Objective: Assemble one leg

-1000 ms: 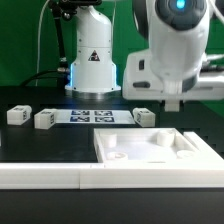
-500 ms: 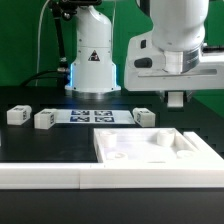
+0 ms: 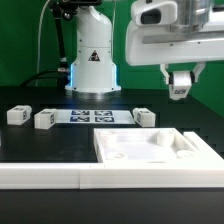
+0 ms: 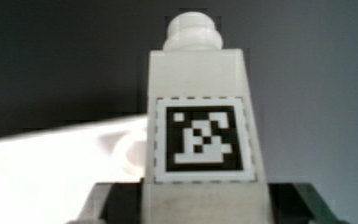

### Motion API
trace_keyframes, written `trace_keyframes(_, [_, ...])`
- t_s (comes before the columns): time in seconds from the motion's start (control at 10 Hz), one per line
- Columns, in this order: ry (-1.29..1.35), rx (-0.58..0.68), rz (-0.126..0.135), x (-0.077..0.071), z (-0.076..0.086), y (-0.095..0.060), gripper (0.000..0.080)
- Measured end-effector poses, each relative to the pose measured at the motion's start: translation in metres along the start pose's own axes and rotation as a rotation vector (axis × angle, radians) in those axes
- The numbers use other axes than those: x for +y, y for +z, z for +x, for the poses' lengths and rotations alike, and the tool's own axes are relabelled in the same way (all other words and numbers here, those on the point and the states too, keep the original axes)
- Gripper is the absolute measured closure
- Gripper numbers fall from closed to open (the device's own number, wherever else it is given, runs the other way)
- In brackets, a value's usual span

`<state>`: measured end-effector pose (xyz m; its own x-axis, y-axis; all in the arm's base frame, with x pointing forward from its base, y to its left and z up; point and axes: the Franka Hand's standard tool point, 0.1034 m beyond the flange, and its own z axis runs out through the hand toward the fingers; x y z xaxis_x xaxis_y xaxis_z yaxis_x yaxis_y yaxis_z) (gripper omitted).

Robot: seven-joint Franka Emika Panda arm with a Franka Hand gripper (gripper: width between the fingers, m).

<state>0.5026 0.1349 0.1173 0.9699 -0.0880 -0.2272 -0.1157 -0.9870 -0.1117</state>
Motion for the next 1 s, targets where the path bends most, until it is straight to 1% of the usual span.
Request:
trace_keyframes(0.1, [-0.002, 0.029, -0.002, 0.002, -0.005, 0.004, 0.0507])
trace_keyframes(0.2, [-0.006, 0.1, 0.005, 0.0, -0.001, 0.002, 0.0507])
trace_keyframes(0.3, [-0.012, 0.156, 0.009, -0.001, 0.001, 0.003, 0.0507])
trace_keyframes(0.4, [-0.02, 0.255, 0.019, -0.001, 0.004, 0.004, 0.0507])
trace_keyframes(0.5, [-0.052, 0.32, 0.02, 0.003, 0.011, 0.003, 0.0507])
trace_keyframes(0.7, [-0.077, 0.493, 0.037, 0.003, 0.032, -0.013, 0.0507])
trace_keyframes(0.8, [-0.088, 0.56, 0.043, 0.002, 0.041, -0.02, 0.0507])
trace_keyframes(0.9, [-0.109, 0.604, 0.041, 0.003, 0.047, -0.023, 0.0507])
trace_keyframes(1.0, [-0.131, 0.681, 0.046, -0.002, 0.053, -0.029, 0.0507])
